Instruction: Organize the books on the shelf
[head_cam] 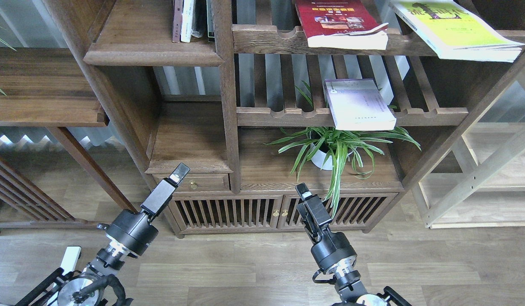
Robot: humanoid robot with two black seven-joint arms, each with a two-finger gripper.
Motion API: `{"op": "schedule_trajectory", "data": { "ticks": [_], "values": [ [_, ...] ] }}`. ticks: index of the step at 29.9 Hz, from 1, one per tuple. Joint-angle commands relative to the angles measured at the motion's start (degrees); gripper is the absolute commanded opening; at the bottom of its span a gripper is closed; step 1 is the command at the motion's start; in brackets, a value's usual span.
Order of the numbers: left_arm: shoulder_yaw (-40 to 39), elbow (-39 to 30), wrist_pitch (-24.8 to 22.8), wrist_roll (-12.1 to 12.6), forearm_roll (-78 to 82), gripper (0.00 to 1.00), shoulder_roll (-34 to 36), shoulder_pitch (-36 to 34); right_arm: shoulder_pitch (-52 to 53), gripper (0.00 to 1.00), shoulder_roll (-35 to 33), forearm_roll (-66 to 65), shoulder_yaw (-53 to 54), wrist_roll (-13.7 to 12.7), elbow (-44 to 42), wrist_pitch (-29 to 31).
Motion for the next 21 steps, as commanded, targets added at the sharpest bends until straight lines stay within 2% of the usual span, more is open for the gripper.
{"op": "schedule_trajectory", "data": {
  "ticks": [1,21],
  "values": [
    [-0.2,0.3,0.0,0.1,0.1,0.99,0.0,-0.2,0.0,1.0,0.0,0.1,0.6,0.0,-0.1,0.0],
    [-0.3,0.8,0.0,0.4,0.1,1.0,-1.5,0.2,-0.2,1.0,0.0,0.1,0.7,0.2,-1.0,0.3]
  ]
}}
